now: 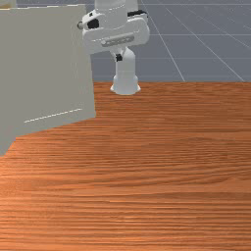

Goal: Close the cabinet door

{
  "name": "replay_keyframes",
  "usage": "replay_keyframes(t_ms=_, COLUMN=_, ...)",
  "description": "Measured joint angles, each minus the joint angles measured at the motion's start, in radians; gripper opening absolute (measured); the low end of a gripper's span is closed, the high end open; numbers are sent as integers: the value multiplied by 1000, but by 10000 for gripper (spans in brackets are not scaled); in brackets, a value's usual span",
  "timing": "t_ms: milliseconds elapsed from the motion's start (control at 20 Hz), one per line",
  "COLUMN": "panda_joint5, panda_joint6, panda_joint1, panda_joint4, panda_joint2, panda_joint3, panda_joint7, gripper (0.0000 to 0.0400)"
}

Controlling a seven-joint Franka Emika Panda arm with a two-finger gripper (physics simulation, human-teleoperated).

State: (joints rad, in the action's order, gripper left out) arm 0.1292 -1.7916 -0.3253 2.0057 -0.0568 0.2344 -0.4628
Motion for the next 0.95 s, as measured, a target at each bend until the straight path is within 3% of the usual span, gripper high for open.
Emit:
replay_keyframes(t_ms=300, panda_joint5=-14, panda_joint6=-3, panda_joint1=114, panda_joint4=-29, panda_joint2=30, panda_joint3=-112, panda_joint7=-119, gripper=0)
replay_keyframes(t_ms=550, panda_joint5=-12, panda_joint6=83, panda_joint1=220, panda_joint4=-8, panda_joint2=-2, panda_joint3=-235, panda_joint7=-48, gripper=0)
replay_keyframes(t_ms=700, panda_joint5=-31, panda_joint6=104, panda_joint1=153, panda_joint4=7, panda_joint2=-25, panda_joint3=-170, panda_joint7=106, gripper=0)
replay_keyframes(t_ms=750, panda_joint5=-48, panda_joint6=101, panda_joint1=123, panda_joint4=2, panda_joint2=-15, panda_joint3=-225, panda_joint7=166, gripper=0)
replay_keyframes(t_ms=900, panda_joint5=-48, panda_joint6=88, panda_joint1=-43, panda_joint4=4, panda_joint2=15, panda_joint3=-474, panda_joint7=181, gripper=0)
replay_keyframes(t_ms=950, panda_joint5=-38, panda_joint6=86, panda_joint1=-36, panda_joint4=9, panda_joint2=16, panda_joint3=-506, panda_joint7=169, gripper=0)
